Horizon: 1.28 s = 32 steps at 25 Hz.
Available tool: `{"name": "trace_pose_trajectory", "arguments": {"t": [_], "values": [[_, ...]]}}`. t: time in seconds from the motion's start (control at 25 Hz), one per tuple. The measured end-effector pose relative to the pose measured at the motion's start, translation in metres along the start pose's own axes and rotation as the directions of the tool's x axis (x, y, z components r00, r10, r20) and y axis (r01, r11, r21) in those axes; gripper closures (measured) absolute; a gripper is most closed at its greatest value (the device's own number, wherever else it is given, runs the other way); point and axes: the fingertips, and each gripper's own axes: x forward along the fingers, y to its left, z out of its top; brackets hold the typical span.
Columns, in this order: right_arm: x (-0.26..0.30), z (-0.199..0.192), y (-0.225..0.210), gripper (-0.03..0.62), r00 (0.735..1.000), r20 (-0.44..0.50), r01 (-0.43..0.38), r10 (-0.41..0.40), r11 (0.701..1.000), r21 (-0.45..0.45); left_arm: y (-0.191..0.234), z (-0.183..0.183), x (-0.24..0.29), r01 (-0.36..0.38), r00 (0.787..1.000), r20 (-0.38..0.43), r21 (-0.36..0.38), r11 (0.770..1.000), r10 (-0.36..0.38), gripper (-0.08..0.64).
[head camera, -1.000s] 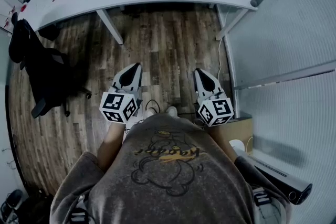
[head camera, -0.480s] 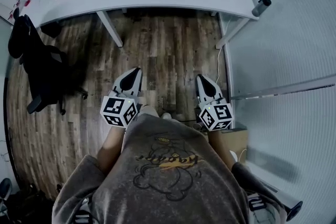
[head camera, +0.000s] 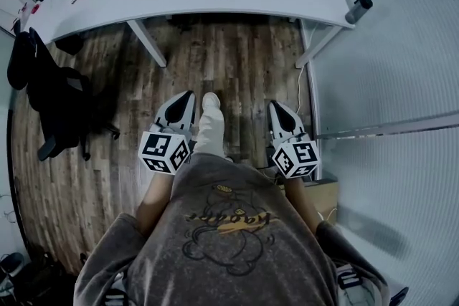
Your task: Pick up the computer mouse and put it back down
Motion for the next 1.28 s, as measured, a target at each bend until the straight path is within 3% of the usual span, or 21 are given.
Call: {"name": "trace_pose_trajectory", "arguments": {"t": [0.32,0.64,1.28], "values": [[0.054,0.01,-0.035,0.586,0.999,0.0,0.034,-0.034,0.999,0.001,0.033,0.011,0.065,0.021,1.0,-0.001,0.005,1.0,-0.021,0.541],[0.15,0.026,-0.079,0.586,1.0,-0.015,0.024,-0.024,1.0,-0.003,0.083,0.033,0.157,0.039,0.999,0.017,-0.007,0.999,-0.039,0.541],[0.36,0.101,-0.156,0.586,0.999,-0.033,0.013,-0.013,1.0,0.01,0.201,0.117,0.343,0.043,0.999,-0.004,-0.032,0.999,-0.043,0.541]]}}
